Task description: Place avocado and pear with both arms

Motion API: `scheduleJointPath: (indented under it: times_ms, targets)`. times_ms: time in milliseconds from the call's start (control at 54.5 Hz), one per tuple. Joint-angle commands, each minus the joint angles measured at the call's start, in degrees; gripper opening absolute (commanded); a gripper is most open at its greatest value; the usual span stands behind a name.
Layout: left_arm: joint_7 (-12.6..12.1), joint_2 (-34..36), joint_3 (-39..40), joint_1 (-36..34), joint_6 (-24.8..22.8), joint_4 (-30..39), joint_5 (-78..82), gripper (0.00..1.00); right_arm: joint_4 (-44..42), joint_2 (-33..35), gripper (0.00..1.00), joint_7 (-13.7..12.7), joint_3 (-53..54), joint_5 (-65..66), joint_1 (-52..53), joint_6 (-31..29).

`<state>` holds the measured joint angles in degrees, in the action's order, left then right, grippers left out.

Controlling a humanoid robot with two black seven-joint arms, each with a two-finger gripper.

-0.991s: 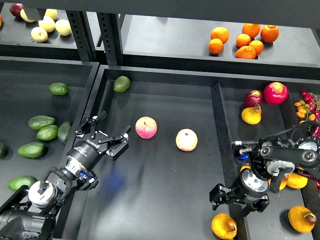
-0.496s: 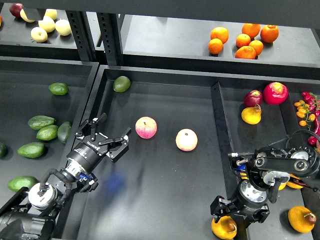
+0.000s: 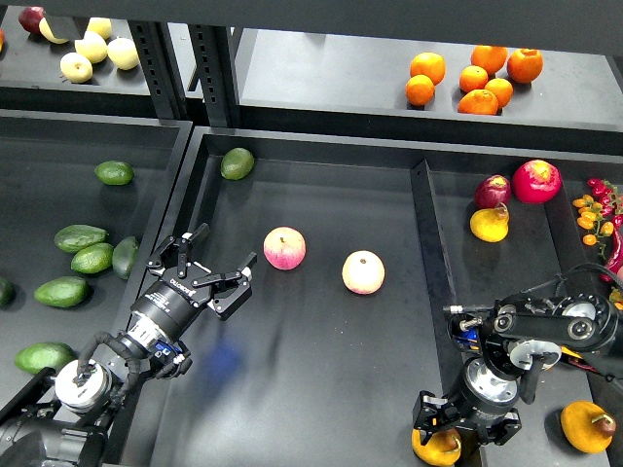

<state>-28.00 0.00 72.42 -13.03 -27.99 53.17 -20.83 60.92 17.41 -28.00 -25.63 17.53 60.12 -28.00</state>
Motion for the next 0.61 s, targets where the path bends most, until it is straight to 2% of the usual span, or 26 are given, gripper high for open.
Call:
scheduleJointPath:
  times_ms: [0,110,257,385,441,587]
  targets:
    - [0.0,0.0,0.0,0.0,0.0,0.0,0.0,0.99,-0.2,0.3,0.65,0.0,-0.3,-0.3,-0.1,0.0]
    - [0.0,0.0,-0.1,0.0,0.0,0.0,0.1,0.99,-0.5,0.2,0.62,0.0,-0.2,-0.3,-1.0,0.0]
    - [0.0,0.0,0.0,0.0,0.0,-0.1,0.1,0.99,-1.2,0.2,0.52,0.0,-0.3,-0.3,-1.6,0.0]
    - [0.0,0.0,0.0,0.1,0.0,-0.1,0.1,0.99,-2.9,0.2,0.38,0.0,0.0,-1.2,-2.0,0.0]
    - [0.0,0.0,0.0,0.1,0.0,-0.1,0.1,0.99,-3.4,0.3,0.27,0.0,0.1,-4.1,-2.5,0.0]
    - [0.0,0.0,0.0,0.1,0.0,-0.1,0.1,0.99,-3.4,0.2,0.24,0.0,0.1,-5.2,-2.5,0.0]
